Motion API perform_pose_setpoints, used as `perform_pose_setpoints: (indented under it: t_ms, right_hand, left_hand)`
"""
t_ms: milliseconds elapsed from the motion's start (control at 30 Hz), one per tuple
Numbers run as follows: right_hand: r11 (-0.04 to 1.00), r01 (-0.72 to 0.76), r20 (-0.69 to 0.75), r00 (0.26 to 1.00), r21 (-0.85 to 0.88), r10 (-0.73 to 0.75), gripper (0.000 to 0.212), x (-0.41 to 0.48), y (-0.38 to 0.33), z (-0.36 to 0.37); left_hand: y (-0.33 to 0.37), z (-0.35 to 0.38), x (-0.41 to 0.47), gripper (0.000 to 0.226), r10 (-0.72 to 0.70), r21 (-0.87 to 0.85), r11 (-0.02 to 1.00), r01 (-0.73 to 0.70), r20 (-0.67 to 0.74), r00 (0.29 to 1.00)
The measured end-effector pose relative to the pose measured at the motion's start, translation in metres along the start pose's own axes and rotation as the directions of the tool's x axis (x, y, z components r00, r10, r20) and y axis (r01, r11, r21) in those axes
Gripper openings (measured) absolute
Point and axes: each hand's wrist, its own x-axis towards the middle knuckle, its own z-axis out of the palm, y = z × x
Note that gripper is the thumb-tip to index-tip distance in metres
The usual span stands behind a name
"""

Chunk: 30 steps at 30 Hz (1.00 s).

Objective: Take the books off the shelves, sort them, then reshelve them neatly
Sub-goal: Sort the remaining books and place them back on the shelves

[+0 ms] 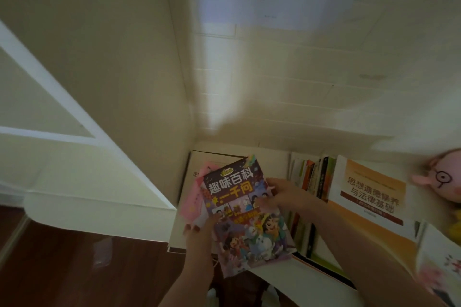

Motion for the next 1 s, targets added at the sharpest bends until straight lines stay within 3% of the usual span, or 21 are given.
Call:
perform_pose_setpoints:
  t_ms: [133, 267, 367, 467, 567, 700, 900, 1000]
  right_hand:
    - [0.963, 0.074, 0.014, 0.997, 0.258, -0.081, 0.035, -0.023, 0.007, -0.011]
    - [0.938, 0.306, -0.213, 0.939, 0.164, -0.269, 0.035, -0.026, 0.011, -0.005]
    - [0.914, 0.390, -0.344, 0.879, 0.117, -0.331, 0.040, -0.026, 0.008, 0.007]
    - [0.908, 0.419, -0.424, 0.820, -0.011, -0.384, 0.037, -0.024, 0.006, 0.021]
    - [0.912, 0.405, -0.416, 0.819, -0.069, -0.396, 0.049, -0.019, 0.008, 0.041]
    - [0.914, 0.406, -0.435, 0.825, 0.012, -0.361, 0.065, -0.014, 0.020, 0.054]
    - [0.923, 0.385, -0.387, 0.852, 0.005, -0.353, 0.059, -0.013, 0.024, 0.050]
    - [0.910, 0.412, -0.431, 0.832, 0.055, -0.350, 0.087, -0.005, 0.019, 0.053]
  left_hand:
    - [0.019, 0.000, -0.012, 0.030, 0.127, -0.118, 0.988, -0.097, 0.281, 0.951]
    - [0.053, 0.004, -0.019, 0.033, 0.523, -0.005, 0.827, -0.562, 0.374, 0.766]
    - [0.073, 0.004, -0.016, 0.043, 0.600, 0.066, 0.713, -0.698, 0.457, 0.657]
    - [0.081, 0.000, -0.018, 0.051, 0.640, 0.153, 0.612, -0.776, 0.481, 0.599]
    - [0.071, -0.007, -0.017, 0.048, 0.642, 0.200, 0.585, -0.786, 0.477, 0.600]
    - [0.057, -0.015, -0.016, 0.049, 0.637, 0.262, 0.549, -0.793, 0.484, 0.600]
    - [0.042, -0.019, 0.005, 0.057, 0.626, 0.287, 0.543, -0.790, 0.489, 0.608]
    - [0.033, -0.007, 0.006, 0.052, 0.653, 0.262, 0.573, -0.776, 0.427, 0.626]
